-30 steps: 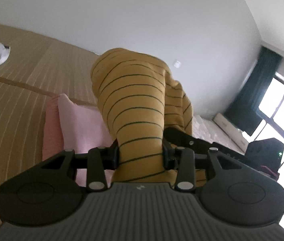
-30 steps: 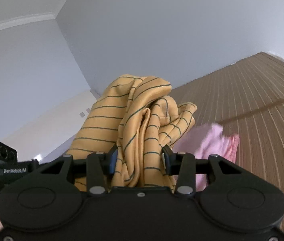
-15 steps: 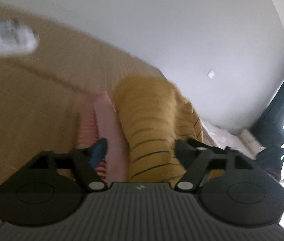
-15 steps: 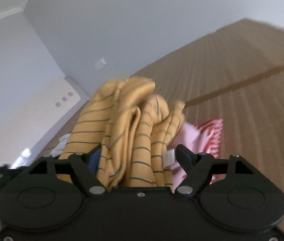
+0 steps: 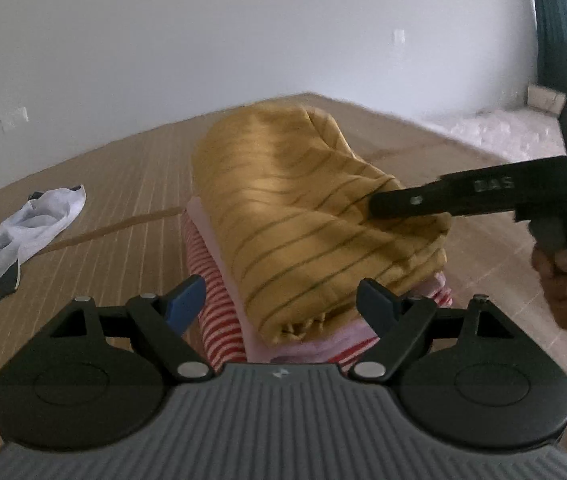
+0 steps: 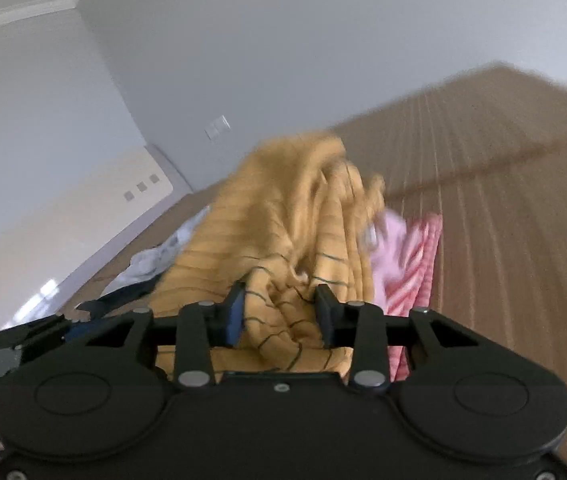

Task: Fold clothes
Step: 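Lower the sweater onto the pink and red-striped stack and open the right gripper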

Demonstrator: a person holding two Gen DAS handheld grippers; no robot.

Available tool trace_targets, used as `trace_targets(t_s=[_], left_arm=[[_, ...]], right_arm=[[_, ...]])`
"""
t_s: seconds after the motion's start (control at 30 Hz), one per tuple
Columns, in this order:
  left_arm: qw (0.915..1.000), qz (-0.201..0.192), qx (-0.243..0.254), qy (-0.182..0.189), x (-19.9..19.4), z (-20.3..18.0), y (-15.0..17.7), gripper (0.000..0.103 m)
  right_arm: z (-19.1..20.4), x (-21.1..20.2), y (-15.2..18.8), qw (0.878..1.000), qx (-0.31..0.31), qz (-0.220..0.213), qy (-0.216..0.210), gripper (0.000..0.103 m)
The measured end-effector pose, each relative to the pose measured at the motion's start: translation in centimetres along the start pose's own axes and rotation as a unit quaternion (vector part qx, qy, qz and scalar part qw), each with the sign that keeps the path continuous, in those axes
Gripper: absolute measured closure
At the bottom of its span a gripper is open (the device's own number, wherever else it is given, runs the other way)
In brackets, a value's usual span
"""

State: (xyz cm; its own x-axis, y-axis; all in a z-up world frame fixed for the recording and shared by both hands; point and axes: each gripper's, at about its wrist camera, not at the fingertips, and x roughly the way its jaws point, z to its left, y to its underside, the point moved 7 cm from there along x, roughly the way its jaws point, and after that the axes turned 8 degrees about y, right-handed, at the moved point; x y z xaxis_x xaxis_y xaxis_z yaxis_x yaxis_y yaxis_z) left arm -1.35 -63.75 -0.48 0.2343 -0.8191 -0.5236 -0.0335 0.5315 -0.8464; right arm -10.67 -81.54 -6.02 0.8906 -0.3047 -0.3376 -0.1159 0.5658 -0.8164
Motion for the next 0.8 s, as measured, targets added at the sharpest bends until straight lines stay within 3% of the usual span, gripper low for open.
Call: trace_targets(t_s=[0.1,0.27,0.4,0.6,0.8], left_arm=[[0.9997,0.024,-0.004,-0.008,1.5,-0.2,1.0,0.017],[0.9992,0.032,-0.012,-0.02,0.9,-2.2,1.9,0.015],[0.9993,0.034,-0.006,-0.013,-0.2,-4.0,2.5,0.013],[0.9992,0.036,0.011,-0.017,-0.3,-5.8,3.1,0.012],[0.9996,0.027,0.001,-0.009,0.9,-4.8,3.3,0.01]], right_arm=[[-0.8,1.0,-0.1,1.0,0.019,-0.004,-0.01,0.061],[-0.9,0.1,-0.4,0.998,0.053,0.001,-0.027,0.052],[0.1,-2.5,-1.9,0.998,0.046,-0.022,-0.024,0.032],[1.5,-3.9,-0.2,1.0,-0.001,-0.019,0.017,0.028],[1.7,-3.4,0.4,1.0,-0.004,-0.006,0.016,0.026]])
